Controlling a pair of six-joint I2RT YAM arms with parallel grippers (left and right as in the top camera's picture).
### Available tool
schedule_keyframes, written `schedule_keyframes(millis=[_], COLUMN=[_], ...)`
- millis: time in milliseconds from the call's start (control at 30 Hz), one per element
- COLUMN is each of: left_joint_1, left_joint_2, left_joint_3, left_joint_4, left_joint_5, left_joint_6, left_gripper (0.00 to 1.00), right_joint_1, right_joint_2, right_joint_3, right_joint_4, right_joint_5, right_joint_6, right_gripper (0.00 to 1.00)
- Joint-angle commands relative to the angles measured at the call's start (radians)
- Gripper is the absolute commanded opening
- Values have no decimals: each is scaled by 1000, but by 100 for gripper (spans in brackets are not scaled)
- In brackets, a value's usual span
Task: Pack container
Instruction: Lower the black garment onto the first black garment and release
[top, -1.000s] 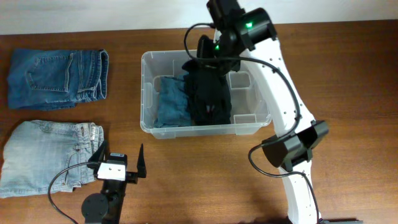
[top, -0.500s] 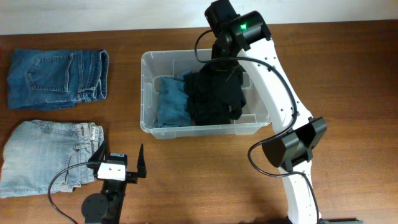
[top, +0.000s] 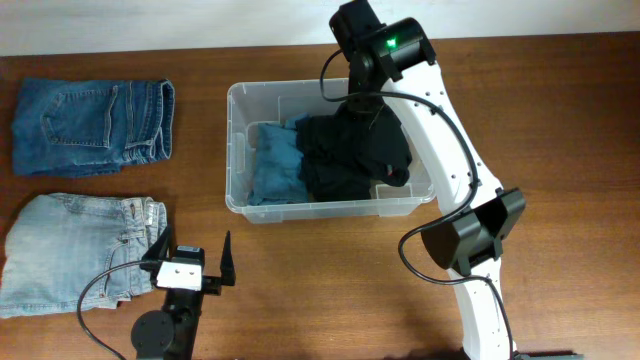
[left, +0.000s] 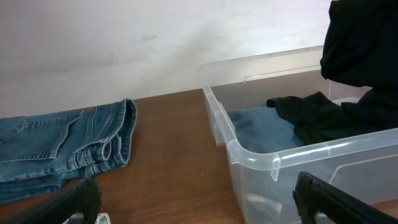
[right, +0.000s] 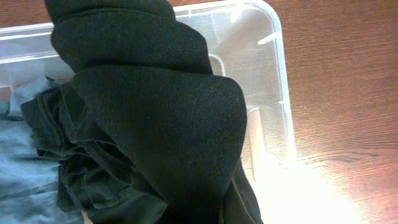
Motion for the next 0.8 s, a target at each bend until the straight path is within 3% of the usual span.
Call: schedule_keyframes(millis=[0, 467, 567, 700, 767], left_joint_1=[5, 5, 5, 5, 5], left_joint_2=[-5, -5, -5, -5, -5], left_joint_3=[-4, -4, -4, -4, -4], left_joint_4=[-3, -3, -2, -2, -3], left_joint_5=[7, 7, 7, 7, 7], left_joint_6=[16, 16, 16, 16, 16], left_gripper=[99, 99, 99, 99, 99], right_joint_1=[2, 3, 3, 3, 3], right_joint_2=[39, 129, 134, 134, 134], right_joint_3=[-6, -11, -12, -12, -12], right_joint_4=[6, -18, -35, -35, -34], right_joint_5=[52, 144, 105, -90, -150], right_joint_6=[-6, -6, -28, -132, -149], right_gripper=[4, 4, 20, 29, 29])
